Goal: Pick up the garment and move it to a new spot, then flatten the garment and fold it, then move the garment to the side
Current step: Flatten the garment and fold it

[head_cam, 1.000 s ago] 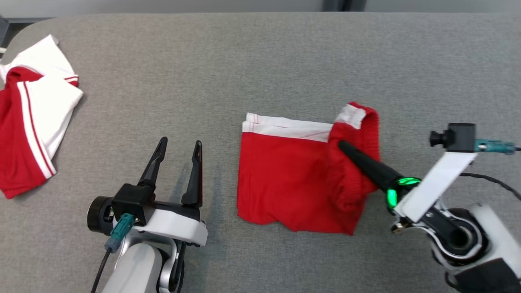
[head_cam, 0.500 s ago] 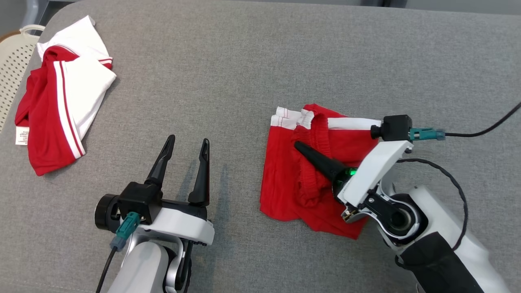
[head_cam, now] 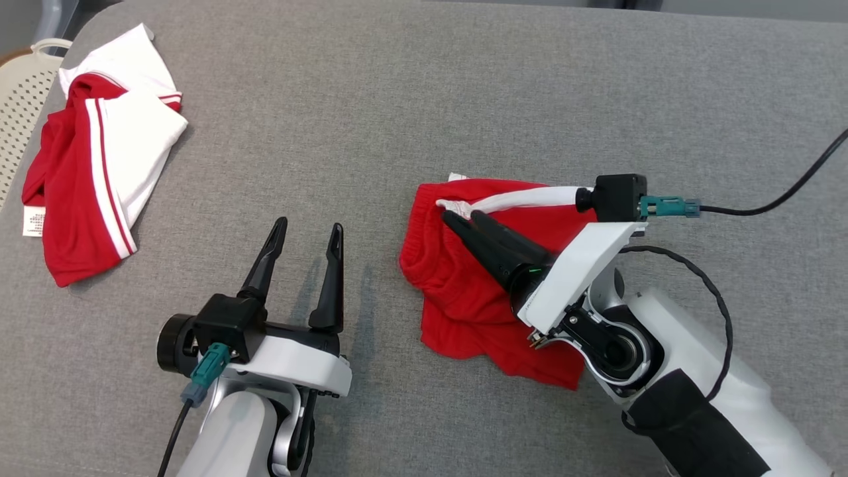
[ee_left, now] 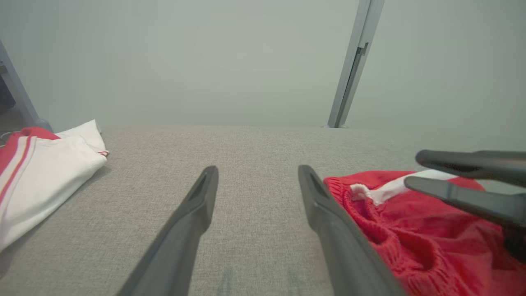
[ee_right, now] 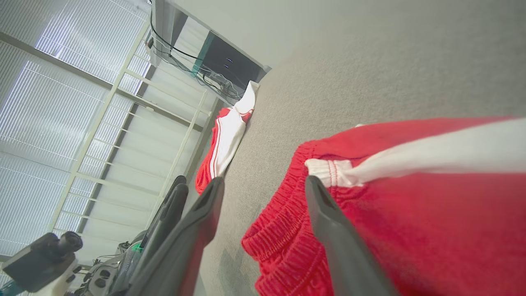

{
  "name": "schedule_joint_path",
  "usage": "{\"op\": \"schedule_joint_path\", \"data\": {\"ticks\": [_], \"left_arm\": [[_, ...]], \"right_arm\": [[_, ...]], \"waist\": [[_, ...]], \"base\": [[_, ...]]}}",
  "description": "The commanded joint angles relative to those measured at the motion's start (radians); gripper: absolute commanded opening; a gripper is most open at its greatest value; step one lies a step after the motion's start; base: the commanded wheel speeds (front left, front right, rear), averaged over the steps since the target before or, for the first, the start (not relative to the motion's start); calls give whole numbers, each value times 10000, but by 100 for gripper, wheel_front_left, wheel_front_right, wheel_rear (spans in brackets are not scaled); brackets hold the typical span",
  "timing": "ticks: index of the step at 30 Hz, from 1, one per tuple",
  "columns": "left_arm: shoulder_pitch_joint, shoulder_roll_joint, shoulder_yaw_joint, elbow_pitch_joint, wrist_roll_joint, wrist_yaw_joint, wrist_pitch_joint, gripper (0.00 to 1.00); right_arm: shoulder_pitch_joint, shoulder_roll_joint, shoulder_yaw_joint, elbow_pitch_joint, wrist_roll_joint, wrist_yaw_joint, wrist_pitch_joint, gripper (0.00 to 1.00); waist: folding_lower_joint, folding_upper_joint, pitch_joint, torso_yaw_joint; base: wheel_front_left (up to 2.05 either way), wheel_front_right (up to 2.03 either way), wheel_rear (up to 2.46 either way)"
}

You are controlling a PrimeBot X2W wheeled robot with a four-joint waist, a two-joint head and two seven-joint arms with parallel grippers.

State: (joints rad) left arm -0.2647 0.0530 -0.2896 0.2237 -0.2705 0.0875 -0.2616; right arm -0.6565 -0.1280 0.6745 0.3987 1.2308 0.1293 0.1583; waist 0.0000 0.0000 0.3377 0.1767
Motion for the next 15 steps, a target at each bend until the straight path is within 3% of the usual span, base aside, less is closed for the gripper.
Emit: {"op": "schedule_joint_path", "data": {"ticks": [1, 8, 15], "left_arm": [[-85, 30, 57, 12, 124, -44, -46, 100], [-83, 17, 120, 60, 154, -32, -46, 100], [-53, 74, 380, 67, 184, -41, -46, 100]], "right_arm": [[-169, -216, 138, -209, -253, 28, -363, 100], [-262, -904, 452, -671, -1285, 26, -2170, 100], [334, -1730, -270, -501, -2293, 26, -3939, 100]], "waist": [[0, 0, -18, -70], [0, 0, -88, -290], [0, 0, -274, -641]], "base": [[0, 0, 0], [0, 0, 0], [0, 0, 0]]}}
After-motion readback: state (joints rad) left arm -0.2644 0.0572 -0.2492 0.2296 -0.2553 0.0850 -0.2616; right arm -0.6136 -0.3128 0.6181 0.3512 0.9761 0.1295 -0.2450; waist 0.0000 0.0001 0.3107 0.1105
